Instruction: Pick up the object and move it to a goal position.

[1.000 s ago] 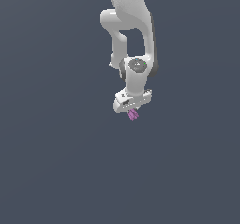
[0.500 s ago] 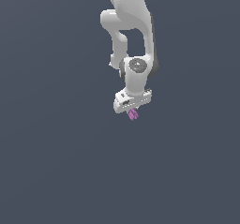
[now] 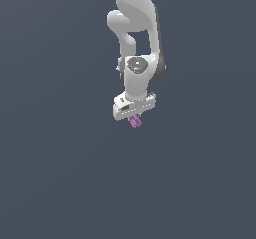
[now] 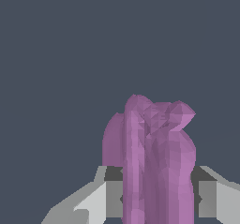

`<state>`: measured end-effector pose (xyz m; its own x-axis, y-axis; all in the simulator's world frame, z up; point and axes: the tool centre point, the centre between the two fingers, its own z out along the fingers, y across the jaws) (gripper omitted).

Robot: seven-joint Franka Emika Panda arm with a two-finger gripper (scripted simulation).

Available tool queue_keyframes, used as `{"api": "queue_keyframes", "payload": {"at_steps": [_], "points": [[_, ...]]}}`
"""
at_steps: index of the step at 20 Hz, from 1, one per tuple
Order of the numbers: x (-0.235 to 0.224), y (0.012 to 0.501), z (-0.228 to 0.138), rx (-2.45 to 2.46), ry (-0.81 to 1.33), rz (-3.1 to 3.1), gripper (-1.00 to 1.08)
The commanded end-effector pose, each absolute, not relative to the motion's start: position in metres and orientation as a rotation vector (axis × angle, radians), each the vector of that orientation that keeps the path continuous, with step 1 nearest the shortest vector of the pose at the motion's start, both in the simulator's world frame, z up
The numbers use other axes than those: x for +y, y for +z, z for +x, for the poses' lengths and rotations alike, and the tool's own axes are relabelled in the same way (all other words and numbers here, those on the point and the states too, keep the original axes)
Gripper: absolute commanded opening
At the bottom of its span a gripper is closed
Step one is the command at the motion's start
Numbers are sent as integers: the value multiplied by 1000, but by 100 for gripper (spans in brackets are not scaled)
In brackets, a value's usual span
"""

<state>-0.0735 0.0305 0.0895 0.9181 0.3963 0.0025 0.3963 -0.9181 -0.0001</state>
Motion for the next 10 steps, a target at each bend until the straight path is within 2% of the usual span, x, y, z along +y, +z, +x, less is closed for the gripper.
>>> {"api": "queue_keyframes", "payload": {"at_steps": [1, 10], "points": [[13, 104, -66, -634, -5, -3076, -100], [-61, 166, -29, -635, -4, -3075, -100]]}}
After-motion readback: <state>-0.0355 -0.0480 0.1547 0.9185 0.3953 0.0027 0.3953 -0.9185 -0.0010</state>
